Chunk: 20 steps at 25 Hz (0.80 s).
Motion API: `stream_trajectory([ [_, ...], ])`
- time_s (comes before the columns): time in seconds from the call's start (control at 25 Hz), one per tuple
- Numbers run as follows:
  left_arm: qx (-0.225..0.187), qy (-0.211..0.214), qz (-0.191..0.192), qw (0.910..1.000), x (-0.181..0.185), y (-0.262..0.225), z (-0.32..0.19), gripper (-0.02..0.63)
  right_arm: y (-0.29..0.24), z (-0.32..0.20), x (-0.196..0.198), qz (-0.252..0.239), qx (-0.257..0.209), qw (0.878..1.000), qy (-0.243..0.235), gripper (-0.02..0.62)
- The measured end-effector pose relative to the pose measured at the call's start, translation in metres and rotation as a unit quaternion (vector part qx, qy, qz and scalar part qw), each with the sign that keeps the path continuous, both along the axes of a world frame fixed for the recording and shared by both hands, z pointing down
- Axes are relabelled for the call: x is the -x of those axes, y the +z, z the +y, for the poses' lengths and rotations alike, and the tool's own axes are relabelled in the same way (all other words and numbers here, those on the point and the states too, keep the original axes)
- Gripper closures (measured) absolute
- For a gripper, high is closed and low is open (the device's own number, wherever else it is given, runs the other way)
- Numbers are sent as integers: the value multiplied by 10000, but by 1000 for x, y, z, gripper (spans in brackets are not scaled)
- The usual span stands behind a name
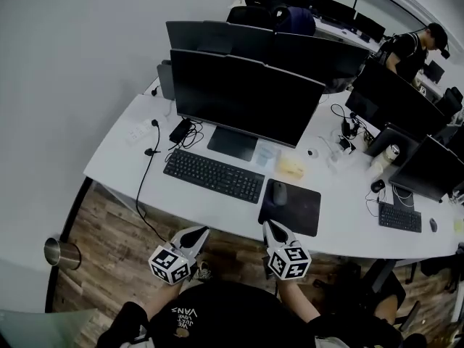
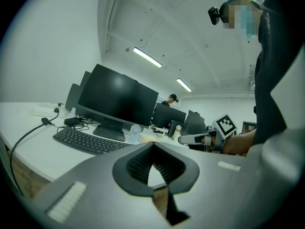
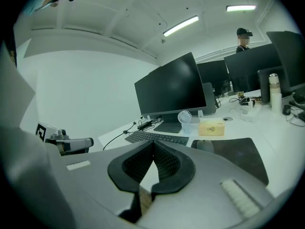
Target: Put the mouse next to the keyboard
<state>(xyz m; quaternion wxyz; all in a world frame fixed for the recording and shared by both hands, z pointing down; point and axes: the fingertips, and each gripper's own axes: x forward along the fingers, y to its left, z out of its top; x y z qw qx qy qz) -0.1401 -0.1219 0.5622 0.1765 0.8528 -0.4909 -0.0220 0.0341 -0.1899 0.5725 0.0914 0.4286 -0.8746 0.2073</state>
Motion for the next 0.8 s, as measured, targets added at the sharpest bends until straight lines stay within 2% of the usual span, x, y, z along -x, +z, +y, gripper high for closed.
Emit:
stream_trajectory([
  [0.4,82,-292,4,9995,-45,4,41,604,11,38,-27,28,113,9985,-531,591],
  [0.8,136,-528,-14,9985,-67,13,78,604,27,79,-45,15,320,9963,-794,591],
])
